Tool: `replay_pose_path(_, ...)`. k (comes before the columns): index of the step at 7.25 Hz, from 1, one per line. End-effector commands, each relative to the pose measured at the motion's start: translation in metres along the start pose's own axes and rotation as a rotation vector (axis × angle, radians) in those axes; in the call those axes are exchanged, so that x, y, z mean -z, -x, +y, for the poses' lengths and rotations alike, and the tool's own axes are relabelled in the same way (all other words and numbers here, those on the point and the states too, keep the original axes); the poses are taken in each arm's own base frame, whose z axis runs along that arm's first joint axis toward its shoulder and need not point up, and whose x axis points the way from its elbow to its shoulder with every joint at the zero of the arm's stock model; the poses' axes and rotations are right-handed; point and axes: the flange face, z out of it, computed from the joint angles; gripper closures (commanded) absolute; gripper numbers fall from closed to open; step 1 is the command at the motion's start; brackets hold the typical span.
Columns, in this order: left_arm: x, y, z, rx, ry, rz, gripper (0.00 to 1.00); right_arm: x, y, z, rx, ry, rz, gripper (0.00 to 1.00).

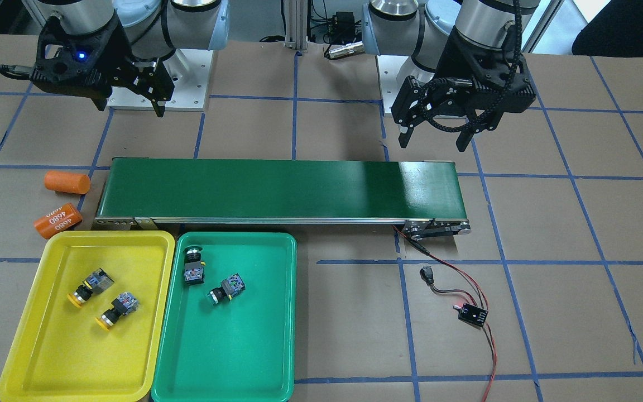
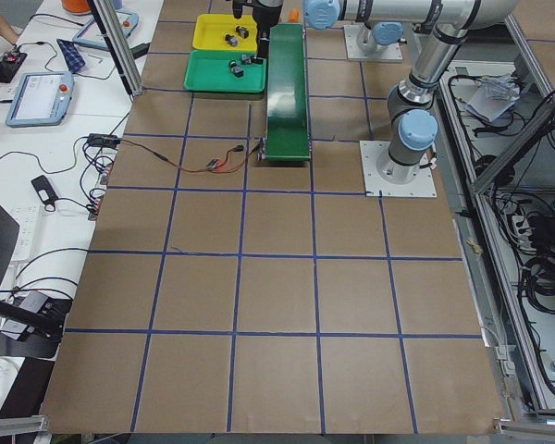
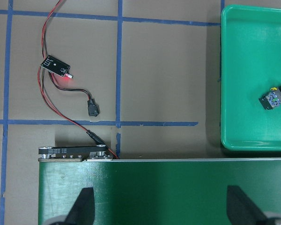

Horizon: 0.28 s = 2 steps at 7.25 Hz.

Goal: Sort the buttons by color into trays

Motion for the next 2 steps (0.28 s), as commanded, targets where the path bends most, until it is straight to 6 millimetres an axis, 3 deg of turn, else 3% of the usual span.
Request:
replay_pose_path(1,0.0013,0.0016,0.0002,0.003,-0.002,-0.002,0.0,-0.0004,0.0002,0.0008,0.0,-0.001,0.003,0.0)
replay_pose_path(2,0.0013,0.0016,0.0002,0.003,-0.002,-0.002,0.0,0.0002,0.0022,0.0021,0.003,-0.002,0.001,0.0)
